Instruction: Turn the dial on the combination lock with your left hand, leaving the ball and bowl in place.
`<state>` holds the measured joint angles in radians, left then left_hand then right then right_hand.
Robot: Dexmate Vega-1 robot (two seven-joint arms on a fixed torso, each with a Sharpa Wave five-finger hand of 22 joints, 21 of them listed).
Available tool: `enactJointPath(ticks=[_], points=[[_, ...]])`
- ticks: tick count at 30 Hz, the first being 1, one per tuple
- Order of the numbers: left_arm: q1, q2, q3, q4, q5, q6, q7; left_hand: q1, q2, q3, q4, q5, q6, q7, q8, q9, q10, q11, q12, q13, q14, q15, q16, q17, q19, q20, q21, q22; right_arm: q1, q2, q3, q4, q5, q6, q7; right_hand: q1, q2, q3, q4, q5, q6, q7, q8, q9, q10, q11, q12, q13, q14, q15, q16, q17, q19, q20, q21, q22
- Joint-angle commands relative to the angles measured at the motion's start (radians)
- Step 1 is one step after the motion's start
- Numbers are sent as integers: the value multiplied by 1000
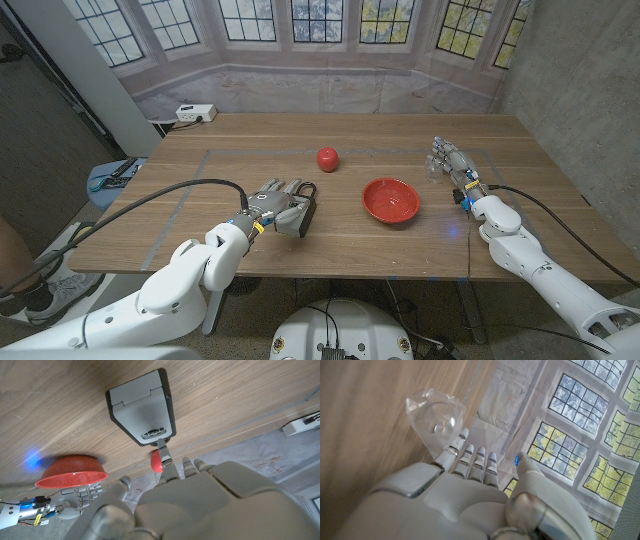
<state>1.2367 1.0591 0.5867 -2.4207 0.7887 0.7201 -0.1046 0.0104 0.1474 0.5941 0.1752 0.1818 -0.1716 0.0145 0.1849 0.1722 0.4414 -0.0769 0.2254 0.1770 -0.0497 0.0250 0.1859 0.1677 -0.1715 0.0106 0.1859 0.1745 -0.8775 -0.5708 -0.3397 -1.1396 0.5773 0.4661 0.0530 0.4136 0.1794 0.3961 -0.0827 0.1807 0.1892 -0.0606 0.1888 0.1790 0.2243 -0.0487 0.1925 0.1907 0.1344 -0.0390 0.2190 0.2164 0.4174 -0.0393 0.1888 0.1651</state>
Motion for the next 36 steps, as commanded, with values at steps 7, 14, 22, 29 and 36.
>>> enactJointPath(ticks=[7,14,22,29,36], points=[[-25,-40,1,32,-23,-29,-14,-3,6,-4,4,8,-39,2,3,3,17,0,-4,2,10,1,7,3,-132,3,7,4,9,6,-1,24,5,4,11,10,-1,3,-2,-2,-2,0,1,4,-1,-5,3,3,0,-59,5,2,3,-54,4,5],[-41,-54,15,42,-21,-32,-22,-4,7,-5,4,8,-37,4,3,3,22,0,-5,2,12,0,7,3,-130,2,8,3,15,6,-1,35,8,9,21,10,-1,3,-1,-2,-3,-1,1,4,-1,-5,3,3,1,-60,5,2,3,-55,4,5],[-47,-64,22,44,-21,-23,-32,-4,6,-6,4,8,-31,4,4,3,29,0,-7,2,18,-1,8,2,-125,0,11,3,21,8,0,53,13,16,33,10,-1,3,-1,-2,-3,0,1,4,-1,-4,3,3,0,-59,6,2,3,-54,4,5],[-46,-70,29,41,-19,-10,-36,-4,7,-8,4,8,-28,3,4,3,39,-1,-7,2,22,-3,9,2,-120,0,13,3,25,10,1,65,18,21,42,10,-1,3,-1,-2,-3,0,1,4,-1,-5,3,3,1,-59,6,2,3,-54,4,5],[-38,-68,31,32,-21,8,-37,-4,7,-9,4,9,-23,1,5,3,50,0,-7,3,26,-3,8,2,-115,0,15,3,24,10,3,70,21,26,46,10,-1,3,-1,-2,-3,-1,1,4,-1,-4,3,3,0,-59,6,2,3,-54,4,5]])
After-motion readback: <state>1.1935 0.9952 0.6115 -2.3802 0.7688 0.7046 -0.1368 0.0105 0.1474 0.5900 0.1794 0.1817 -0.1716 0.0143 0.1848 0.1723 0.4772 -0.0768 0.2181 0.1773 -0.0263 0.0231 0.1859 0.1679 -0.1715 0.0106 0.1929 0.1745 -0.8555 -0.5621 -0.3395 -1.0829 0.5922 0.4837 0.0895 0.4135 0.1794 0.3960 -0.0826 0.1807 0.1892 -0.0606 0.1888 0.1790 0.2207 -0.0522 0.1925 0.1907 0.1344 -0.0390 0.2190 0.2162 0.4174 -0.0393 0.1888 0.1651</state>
